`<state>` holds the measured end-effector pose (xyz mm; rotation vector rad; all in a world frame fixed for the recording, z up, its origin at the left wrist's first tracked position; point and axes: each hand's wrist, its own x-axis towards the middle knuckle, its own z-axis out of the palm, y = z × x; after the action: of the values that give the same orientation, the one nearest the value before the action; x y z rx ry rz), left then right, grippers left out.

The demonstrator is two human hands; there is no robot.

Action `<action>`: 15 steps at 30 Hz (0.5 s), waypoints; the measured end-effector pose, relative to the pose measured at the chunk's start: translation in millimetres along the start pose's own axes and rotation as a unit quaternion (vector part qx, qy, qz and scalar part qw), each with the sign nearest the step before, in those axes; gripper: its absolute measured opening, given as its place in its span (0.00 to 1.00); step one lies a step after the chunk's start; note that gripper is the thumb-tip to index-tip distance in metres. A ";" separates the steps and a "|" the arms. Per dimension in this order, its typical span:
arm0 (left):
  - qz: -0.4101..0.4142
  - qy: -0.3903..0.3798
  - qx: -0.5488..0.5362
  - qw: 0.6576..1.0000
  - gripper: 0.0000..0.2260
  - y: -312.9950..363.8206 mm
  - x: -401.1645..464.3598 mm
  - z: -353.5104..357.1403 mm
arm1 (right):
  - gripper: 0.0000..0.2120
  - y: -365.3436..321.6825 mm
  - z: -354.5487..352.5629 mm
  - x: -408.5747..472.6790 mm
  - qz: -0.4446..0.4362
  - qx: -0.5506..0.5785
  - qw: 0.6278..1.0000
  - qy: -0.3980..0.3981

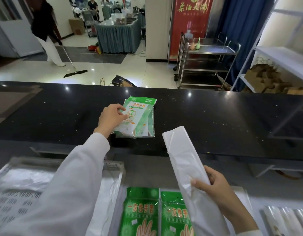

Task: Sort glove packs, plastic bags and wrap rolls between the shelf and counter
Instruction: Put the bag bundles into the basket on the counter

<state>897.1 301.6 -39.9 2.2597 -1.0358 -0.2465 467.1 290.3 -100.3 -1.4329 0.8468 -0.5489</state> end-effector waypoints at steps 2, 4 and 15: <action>0.011 0.007 -0.009 1.000 0.15 0.1 -13.4 -4.2 | 0.13 -0.8 3.8 -3.2 -0.003 -0.003 1.000 -0.001; 0.027 0.017 -0.020 0.999 0.12 1.0 -29.4 -10.5 | 0.13 -1.3 7.7 -7.4 -0.004 -0.004 1.000 -0.002; 0.032 0.090 -0.145 0.985 0.06 -12.5 -166.7 -13.4 | 0.15 6.0 41.8 -27.4 0.010 0.004 0.999 -0.052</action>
<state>798.1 436.5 -51.8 1.9449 -0.9115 -0.1514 482.0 338.3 -104.2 -1.4326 0.7741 -0.4588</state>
